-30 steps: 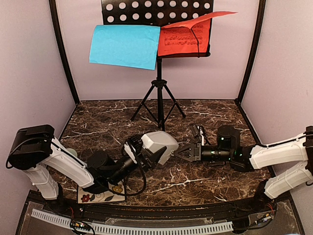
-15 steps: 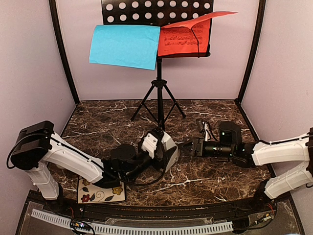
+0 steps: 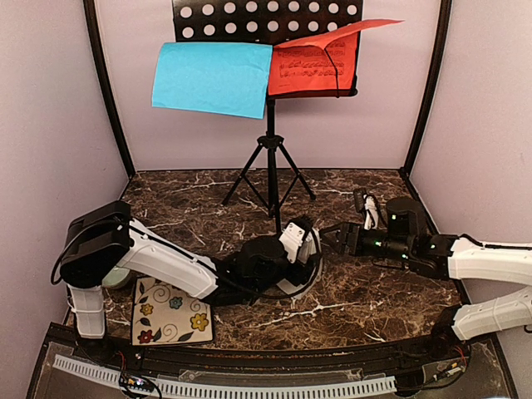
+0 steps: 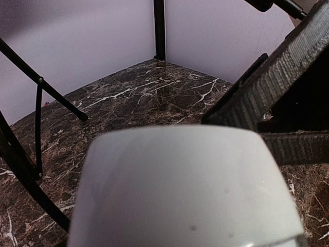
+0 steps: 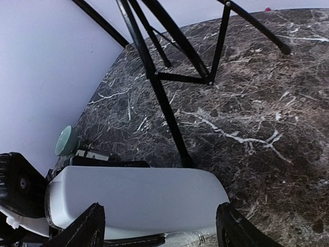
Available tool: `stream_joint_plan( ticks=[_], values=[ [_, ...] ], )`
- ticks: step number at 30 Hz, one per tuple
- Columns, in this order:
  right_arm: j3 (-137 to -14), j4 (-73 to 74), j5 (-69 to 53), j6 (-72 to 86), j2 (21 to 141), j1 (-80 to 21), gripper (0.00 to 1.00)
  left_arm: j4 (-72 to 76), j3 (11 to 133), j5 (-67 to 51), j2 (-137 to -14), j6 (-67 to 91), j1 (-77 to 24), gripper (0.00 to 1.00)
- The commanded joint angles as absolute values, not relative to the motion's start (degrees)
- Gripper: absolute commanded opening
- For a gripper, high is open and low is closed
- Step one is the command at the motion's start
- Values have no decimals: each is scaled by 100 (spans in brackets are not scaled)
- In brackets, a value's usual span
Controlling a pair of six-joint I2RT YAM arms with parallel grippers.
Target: Set up the instrument practice props
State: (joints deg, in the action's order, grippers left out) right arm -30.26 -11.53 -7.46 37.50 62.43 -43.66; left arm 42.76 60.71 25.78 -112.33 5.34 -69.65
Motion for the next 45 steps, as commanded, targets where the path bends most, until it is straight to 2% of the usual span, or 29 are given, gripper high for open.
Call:
stream_joint_plan(
  ticks=[1, 2, 4, 9, 11, 12, 15, 20, 27, 30, 35, 45],
  values=[
    [-3221, -851, -435, 3566, 6040, -4246, 76, 4591, 6534, 2253, -11256, 910, -6757, 2],
    [-3236, -816, -425, 3560, 6020, -4217, 77, 4677, 6523, 2122, -11285, 947, -6684, 6],
    [-3260, -761, -420, 3544, 5987, -4166, 78, 4707, 6523, 1976, -11311, 999, -6601, 20],
    [-3409, -655, -436, 3431, 6047, -4122, 79, 4708, 6431, 1641, -11265, 896, -6563, 69],
    [-3493, -635, -453, 3388, 6095, -4122, 80, 4740, 6343, 1471, -11203, 880, -6556, 85],
    [-3530, -633, -465, 3368, 6117, -4122, 80, 4768, 6285, 1419, -11161, 894, -6557, 91],
    [-3628, -656, -504, 3309, 6196, -4122, 80, 4886, 6047, 1275, -11017, 905, -6557, 98],
    [-3858, -729, -712, 3205, 6406, -4122, 81, 5234, 5433, 1143, -10565, 868, -6557, 98],
    [-4060, -1102, -1225, 3281, 6778, -4122, 80, 5697, 4857, 1242, -10106, 600, -6557, 79],
    [-4061, -1341, -1384, 3413, 6927, -4122, 80, 5779, 4869, 1237, -10098, 375, -6557, 73],
    [-4012, -1642, -1557, 3552, 7203, -4122, 79, 5588, 5135, 1216, -10192, 61, -6552, 70],
    [-3638, -1963, -1532, 3732, 7420, -4122, 75, 5376, 5318, 1108, -10230, 40, -6441, 52]
  ],
)
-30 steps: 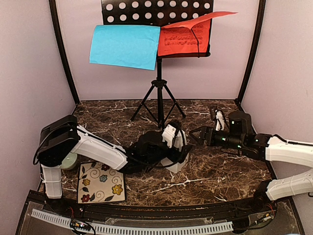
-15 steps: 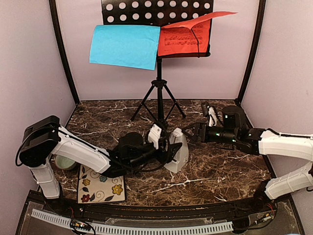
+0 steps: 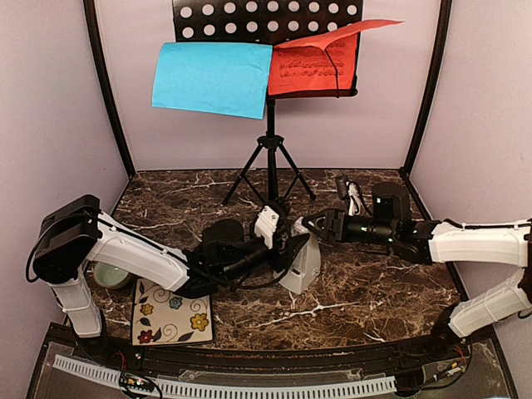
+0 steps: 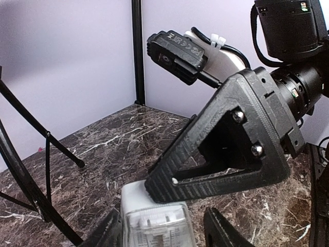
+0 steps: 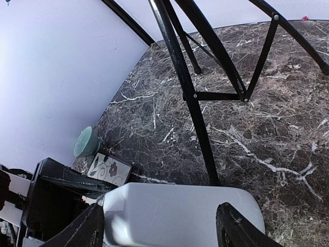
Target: Set up the instrument practice props
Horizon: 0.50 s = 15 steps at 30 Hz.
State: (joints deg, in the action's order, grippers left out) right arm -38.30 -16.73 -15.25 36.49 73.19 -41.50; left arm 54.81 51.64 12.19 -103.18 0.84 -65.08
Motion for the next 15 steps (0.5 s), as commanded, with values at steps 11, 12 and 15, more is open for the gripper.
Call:
stream_joint_plan(
  ticks=[11, 12, 15],
  values=[
    [-3369, -1910, -1421, 3705, 7431, -4122, 69, 4929, 5517, 1183, -10334, 148, -6391, 48],
    [-3354, -1908, -1407, 3701, 7427, -4120, 68, 4907, 5532, 1180, -10343, 145, -6390, 48],
    [-3314, -1907, -1367, 3685, 7427, -4117, 67, 4900, 5558, 1172, -10367, 141, -6383, 48]
  ],
)
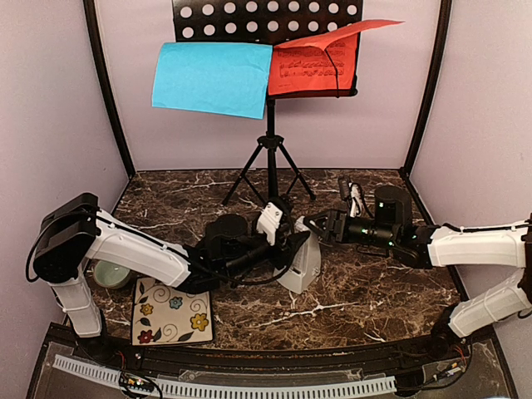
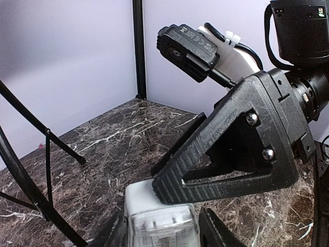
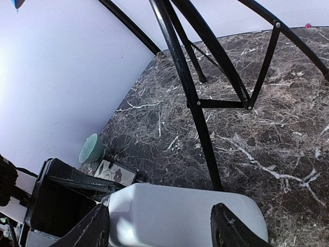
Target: Set up the instrument practice props
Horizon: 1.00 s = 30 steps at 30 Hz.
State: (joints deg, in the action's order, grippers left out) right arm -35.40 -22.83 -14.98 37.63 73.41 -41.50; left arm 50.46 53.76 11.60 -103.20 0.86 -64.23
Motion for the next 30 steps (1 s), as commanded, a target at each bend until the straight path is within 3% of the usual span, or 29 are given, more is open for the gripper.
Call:
stream_joint_plan(
  ticks=[1, 8, 17, 30],
  values=[
    [-3308, -1908, -1363, 3676, 7433, -4120, 67, 4879, 5572, 1176, -10371, 147, -6381, 48],
    [-3296, -1933, -1371, 3656, 7453, -4122, 66, 4731, 5655, 1283, -10417, 217, -6363, 52],
    [-3245, -1894, -1251, 3627, 7518, -4122, 64, 5123, 5338, 1231, -10242, 182, -6363, 37],
    [-3150, -1605, -923, 3217, 8209, -3943, 56, 6750, 4510, 116, -10248, 4, -6363, 34]
  ],
)
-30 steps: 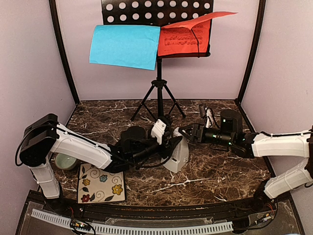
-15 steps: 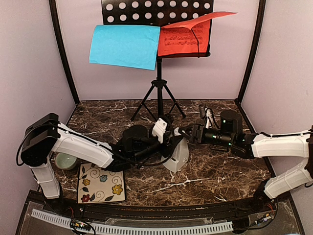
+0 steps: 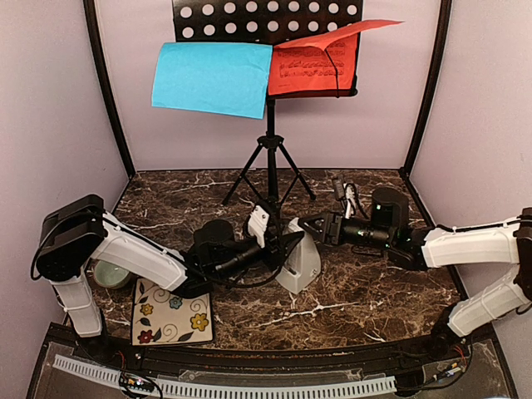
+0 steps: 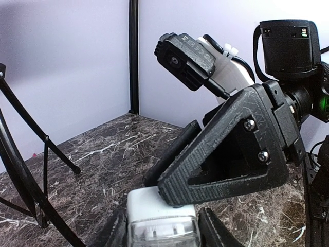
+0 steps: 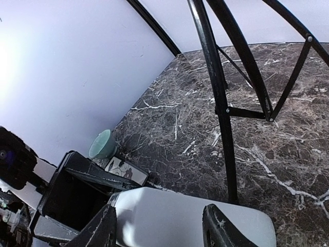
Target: Set up the instrument practice props
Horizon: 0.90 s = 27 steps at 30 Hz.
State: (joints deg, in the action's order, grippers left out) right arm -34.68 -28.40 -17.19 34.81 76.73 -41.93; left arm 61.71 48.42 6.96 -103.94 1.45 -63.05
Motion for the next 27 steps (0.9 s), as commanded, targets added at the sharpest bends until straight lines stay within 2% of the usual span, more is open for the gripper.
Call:
stream_joint_plan(
  ticks=[1, 9, 16, 19, 27],
  values=[
    [-3113, -1642, -890, 3217, 8257, -3934, 56, 6886, 4453, 39, -10248, -10, -6363, 34],
    [-2801, -1779, -832, 3215, 8528, -3854, 53, 7423, 4218, -485, -10312, -10, -6310, 35],
    [-2585, -1855, -830, 3131, 8567, -3823, 52, 8005, 4081, -1147, -10457, 715, -6024, 35],
    [-2577, -1836, -809, 3120, 8584, -3815, 52, 8325, 3951, -1130, -10464, 847, -5965, 36],
    [-2579, -1792, -805, 3089, 8675, -3810, 51, 7881, 3897, -590, -10207, -210, -6012, 33]
  ],
)
